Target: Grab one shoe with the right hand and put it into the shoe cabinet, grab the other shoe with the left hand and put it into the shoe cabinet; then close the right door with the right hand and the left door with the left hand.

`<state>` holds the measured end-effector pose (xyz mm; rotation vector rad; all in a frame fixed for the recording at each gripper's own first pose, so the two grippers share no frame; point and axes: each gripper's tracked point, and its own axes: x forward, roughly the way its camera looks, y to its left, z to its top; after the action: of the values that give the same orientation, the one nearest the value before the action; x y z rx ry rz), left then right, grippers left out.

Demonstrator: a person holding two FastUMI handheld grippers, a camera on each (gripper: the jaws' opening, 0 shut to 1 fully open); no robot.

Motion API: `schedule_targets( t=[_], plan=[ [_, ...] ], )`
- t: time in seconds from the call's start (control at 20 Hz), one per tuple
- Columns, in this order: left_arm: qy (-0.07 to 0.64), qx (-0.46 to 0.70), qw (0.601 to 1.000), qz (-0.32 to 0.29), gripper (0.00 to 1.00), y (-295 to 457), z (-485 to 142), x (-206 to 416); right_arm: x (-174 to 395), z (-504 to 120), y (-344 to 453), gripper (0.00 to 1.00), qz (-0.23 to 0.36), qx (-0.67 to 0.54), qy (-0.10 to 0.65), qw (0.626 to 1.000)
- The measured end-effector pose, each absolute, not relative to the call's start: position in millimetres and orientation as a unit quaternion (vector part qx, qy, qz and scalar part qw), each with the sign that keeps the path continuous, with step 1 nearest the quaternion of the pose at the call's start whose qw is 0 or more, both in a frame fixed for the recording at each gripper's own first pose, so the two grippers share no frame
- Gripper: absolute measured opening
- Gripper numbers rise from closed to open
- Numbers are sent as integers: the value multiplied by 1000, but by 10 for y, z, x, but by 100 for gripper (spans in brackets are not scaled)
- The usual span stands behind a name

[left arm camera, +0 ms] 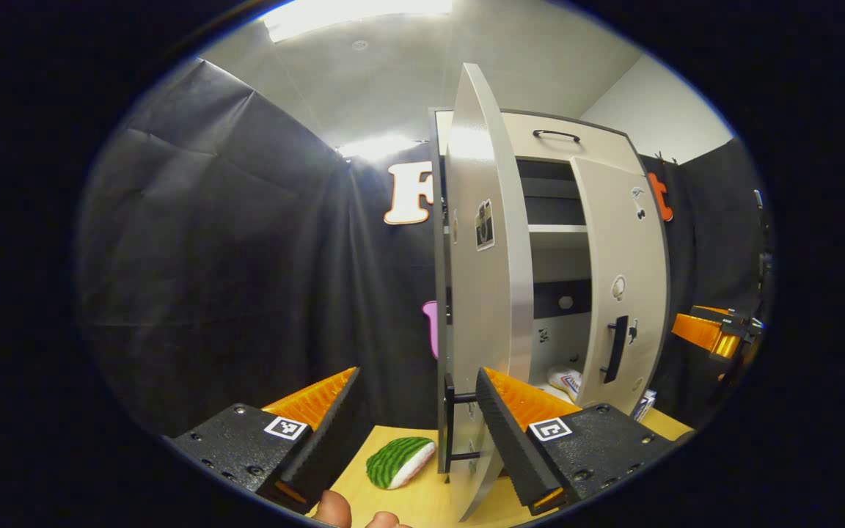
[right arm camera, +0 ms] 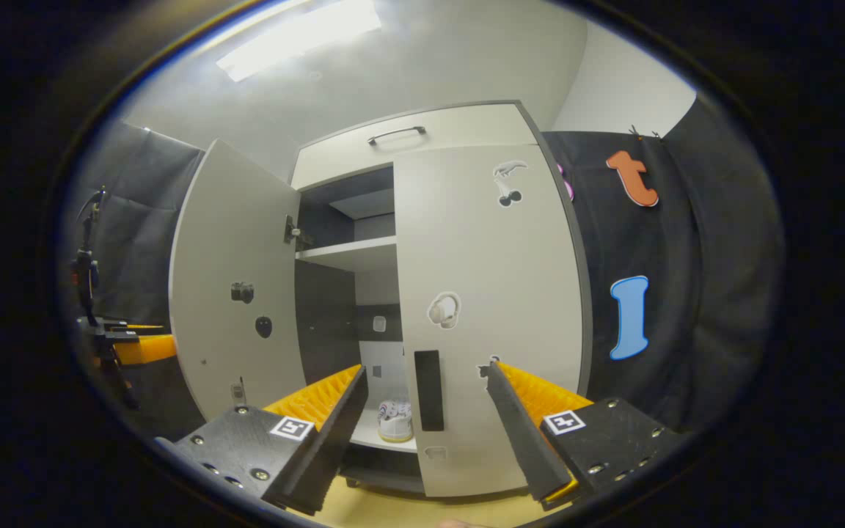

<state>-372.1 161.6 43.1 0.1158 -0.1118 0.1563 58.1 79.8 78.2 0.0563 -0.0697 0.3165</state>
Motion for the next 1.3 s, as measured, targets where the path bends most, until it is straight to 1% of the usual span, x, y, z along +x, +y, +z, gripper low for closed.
schedule_targets(
  t=[0.1,0.15,0.3,0.45,0.5,0.55,0.6,0.75,1.3],
  plan=[
    [-57,53,996,52,89,1403,393,-3638,554,834,748,98,150,25,-37,988],
    [-57,54,996,41,94,1301,378,-3613,539,835,722,98,147,24,-36,988],
    [-60,67,996,15,94,1070,371,-3457,475,808,531,98,136,22,-33,990],
    [-61,73,995,-12,95,787,341,-3328,452,787,502,98,133,20,-28,990],
    [-62,70,995,-22,99,701,329,-3288,435,780,495,98,132,17,-27,991],
    [-64,64,995,-33,95,601,323,-3261,426,775,489,98,131,15,-26,991],
    [-65,63,995,-39,95,558,313,-3247,419,777,483,98,131,13,-26,991],
    [-67,77,994,-41,100,420,324,-3153,376,777,477,98,133,15,-27,991],
    [-52,73,996,-27,100,360,269,-3116,354,798,388,98,129,15,-24,991]
  ],
)
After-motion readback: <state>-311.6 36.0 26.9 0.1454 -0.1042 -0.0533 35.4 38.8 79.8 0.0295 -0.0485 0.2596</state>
